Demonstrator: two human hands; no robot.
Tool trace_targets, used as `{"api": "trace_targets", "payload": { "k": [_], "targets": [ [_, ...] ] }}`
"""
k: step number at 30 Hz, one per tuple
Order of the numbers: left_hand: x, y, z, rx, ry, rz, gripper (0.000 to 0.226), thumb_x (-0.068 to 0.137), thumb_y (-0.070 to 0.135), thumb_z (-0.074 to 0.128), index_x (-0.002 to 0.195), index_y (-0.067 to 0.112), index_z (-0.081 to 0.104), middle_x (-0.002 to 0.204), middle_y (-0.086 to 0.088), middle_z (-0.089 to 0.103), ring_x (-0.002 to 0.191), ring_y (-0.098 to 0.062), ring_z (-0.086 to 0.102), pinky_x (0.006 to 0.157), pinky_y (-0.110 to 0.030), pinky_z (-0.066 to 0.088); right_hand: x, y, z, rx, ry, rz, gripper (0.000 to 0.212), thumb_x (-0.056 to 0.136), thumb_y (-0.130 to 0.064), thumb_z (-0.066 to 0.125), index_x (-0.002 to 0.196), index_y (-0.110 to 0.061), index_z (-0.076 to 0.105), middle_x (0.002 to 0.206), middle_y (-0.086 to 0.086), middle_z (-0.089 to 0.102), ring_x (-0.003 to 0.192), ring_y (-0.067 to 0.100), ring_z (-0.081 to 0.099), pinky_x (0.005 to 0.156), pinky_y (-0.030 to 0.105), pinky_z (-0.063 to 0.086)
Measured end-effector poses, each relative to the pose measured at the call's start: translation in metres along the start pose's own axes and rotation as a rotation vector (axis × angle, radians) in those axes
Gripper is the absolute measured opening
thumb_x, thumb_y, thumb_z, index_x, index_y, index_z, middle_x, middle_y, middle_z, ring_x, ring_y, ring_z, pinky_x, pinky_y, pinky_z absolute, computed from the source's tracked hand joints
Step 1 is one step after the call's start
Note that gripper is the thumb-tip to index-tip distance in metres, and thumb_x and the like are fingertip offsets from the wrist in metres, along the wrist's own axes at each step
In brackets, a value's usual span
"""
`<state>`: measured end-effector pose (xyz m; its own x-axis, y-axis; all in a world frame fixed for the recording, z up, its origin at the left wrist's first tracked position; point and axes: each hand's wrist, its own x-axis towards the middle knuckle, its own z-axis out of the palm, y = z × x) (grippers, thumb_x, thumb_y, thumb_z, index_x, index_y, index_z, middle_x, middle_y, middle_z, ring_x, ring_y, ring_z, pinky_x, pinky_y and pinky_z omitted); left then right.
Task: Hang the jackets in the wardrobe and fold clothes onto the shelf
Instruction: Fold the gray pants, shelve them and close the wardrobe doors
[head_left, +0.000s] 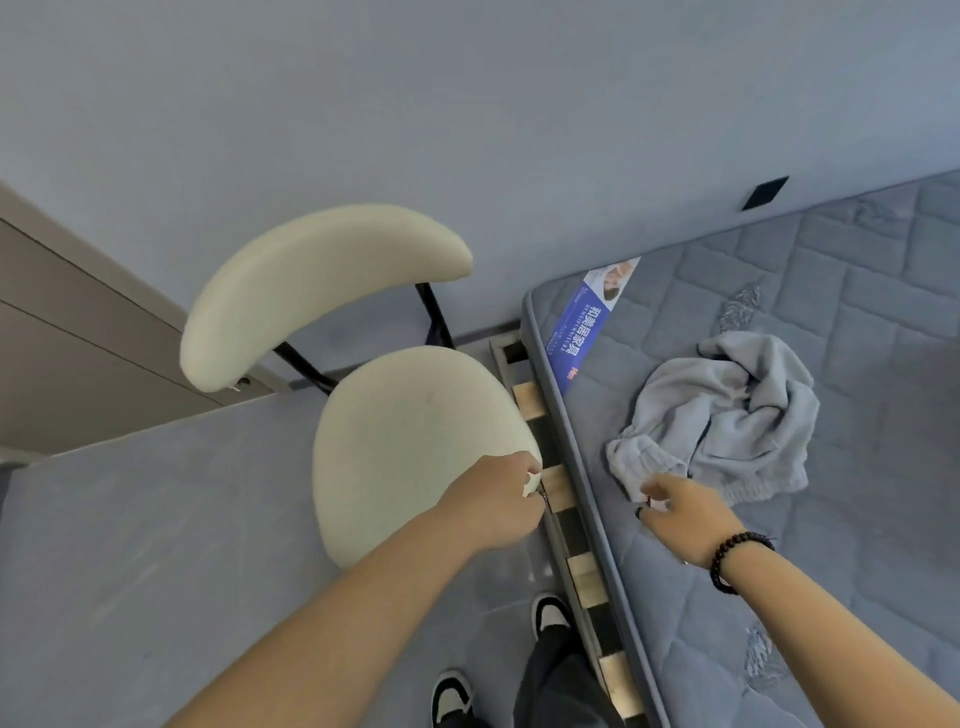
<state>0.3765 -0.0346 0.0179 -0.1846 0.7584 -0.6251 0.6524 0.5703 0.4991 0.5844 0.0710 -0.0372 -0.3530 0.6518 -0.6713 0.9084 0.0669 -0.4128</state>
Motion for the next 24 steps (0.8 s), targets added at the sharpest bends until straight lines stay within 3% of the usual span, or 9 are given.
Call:
{"api": "trace_targets", "payload": {
  "k": [3, 7, 11, 14, 17, 19, 24],
  "targets": [
    [0.037, 0.012, 0.019, -0.035, -0.016, -0.031, 0.043, 0.094, 0.025, 0.048, 0.137, 0.023, 0.048, 0.137, 0.002, 0.055, 0.118, -0.019, 0.054, 0.1, -0.033, 0.044, 0.042, 0.026, -0.003, 0.019, -0.039, 0.057, 0.043, 0.093, -0.02, 0.053, 0.134, -0.013, 0.049, 0.131, 0.008, 0.056, 0.116, 0.024, 0.054, 0.088, 0.026, 0.045],
    [0.079, 0.02, 0.047, -0.11, -0.041, -0.071, 0.043, 0.094, 0.023, 0.048, 0.137, 0.022, 0.049, 0.133, 0.002, 0.056, 0.116, -0.017, 0.055, 0.095, -0.029, 0.045, 0.097, 0.06, 0.003, 0.142, -0.08, 0.139, 0.048, 0.089, -0.02, 0.055, 0.136, -0.019, 0.044, 0.116, 0.003, 0.055, 0.089, 0.015, 0.055, 0.067, 0.021, 0.043],
    [0.105, 0.019, 0.072, -0.17, -0.069, -0.111, 0.042, 0.096, 0.023, 0.048, 0.138, 0.023, 0.048, 0.135, 0.004, 0.055, 0.118, -0.014, 0.053, 0.095, -0.023, 0.04, 0.146, 0.088, 0.02, 0.27, -0.13, 0.234, 0.061, 0.085, -0.024, 0.066, 0.14, -0.022, 0.04, 0.136, 0.009, 0.045, 0.109, 0.027, 0.054, 0.095, 0.039, 0.047],
    [0.116, 0.014, 0.083, -0.197, -0.083, -0.15, 0.042, 0.097, 0.023, 0.047, 0.139, 0.023, 0.047, 0.139, 0.004, 0.053, 0.124, -0.013, 0.05, 0.101, -0.025, 0.04, 0.168, 0.101, 0.035, 0.516, -0.114, 0.313, 0.061, 0.082, -0.018, 0.069, 0.138, -0.023, 0.044, 0.135, 0.008, 0.044, 0.11, 0.027, 0.051, 0.099, 0.041, 0.045],
    [0.121, 0.01, 0.089, -0.205, -0.103, -0.185, 0.041, 0.098, 0.023, 0.046, 0.139, 0.023, 0.046, 0.14, 0.003, 0.052, 0.124, -0.013, 0.05, 0.099, -0.024, 0.039, 0.178, 0.107, 0.043, 0.923, -0.082, 0.391, 0.052, 0.086, -0.012, 0.065, 0.134, -0.022, 0.049, 0.134, 0.006, 0.049, 0.113, 0.022, 0.05, 0.099, 0.038, 0.045],
    [0.122, 0.009, 0.09, -0.213, -0.109, -0.204, 0.041, 0.098, 0.023, 0.046, 0.139, 0.023, 0.046, 0.139, 0.003, 0.052, 0.123, -0.013, 0.05, 0.098, -0.025, 0.04, 0.179, 0.108, 0.039, 1.177, -0.058, 0.422, 0.049, 0.089, -0.005, 0.059, 0.135, -0.019, 0.05, 0.128, 0.007, 0.055, 0.11, 0.02, 0.055, 0.089, 0.036, 0.048],
    [0.119, 0.018, 0.085, -0.237, -0.097, -0.203, 0.04, 0.097, 0.023, 0.046, 0.138, 0.023, 0.047, 0.138, 0.003, 0.054, 0.123, -0.014, 0.051, 0.1, -0.026, 0.041, 0.177, 0.1, 0.017, 1.343, -0.075, 0.369, 0.046, 0.092, 0.006, 0.047, 0.135, -0.009, 0.049, 0.107, 0.005, 0.062, 0.094, 0.017, 0.06, 0.078, 0.03, 0.05]
  ]
}}
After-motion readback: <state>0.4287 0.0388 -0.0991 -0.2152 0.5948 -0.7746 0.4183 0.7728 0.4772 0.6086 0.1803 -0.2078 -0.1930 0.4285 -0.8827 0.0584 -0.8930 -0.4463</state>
